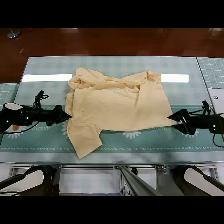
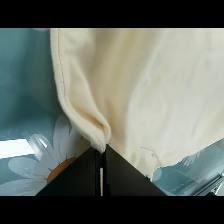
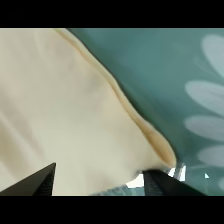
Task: Fold the shirts.
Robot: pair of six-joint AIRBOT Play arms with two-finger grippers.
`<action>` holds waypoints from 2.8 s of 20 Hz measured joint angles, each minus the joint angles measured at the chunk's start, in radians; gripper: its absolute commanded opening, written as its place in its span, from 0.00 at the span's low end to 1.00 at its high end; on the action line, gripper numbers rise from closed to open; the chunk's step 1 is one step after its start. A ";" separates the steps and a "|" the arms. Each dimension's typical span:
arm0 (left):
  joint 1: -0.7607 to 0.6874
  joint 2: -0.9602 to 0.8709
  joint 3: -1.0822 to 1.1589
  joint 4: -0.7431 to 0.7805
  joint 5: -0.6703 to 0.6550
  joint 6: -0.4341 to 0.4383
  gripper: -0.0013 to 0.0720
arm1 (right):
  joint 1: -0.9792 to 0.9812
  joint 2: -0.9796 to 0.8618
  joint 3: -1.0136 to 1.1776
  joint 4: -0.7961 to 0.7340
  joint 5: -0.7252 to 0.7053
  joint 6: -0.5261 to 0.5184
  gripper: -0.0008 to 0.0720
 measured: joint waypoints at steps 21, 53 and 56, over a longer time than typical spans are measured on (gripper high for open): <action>0.030 0.208 0.913 -0.079 -0.043 -0.052 0.04 | 0.230 0.089 1.184 -0.067 0.125 0.062 0.05; -0.145 -0.018 0.745 0.606 0.140 -0.353 0.04 | 0.233 -0.009 0.600 -0.077 -0.021 -0.015 0.05; -0.148 -0.173 0.796 0.511 0.190 -0.389 0.04 | 0.254 -0.219 0.721 -0.021 -0.072 -0.021 0.05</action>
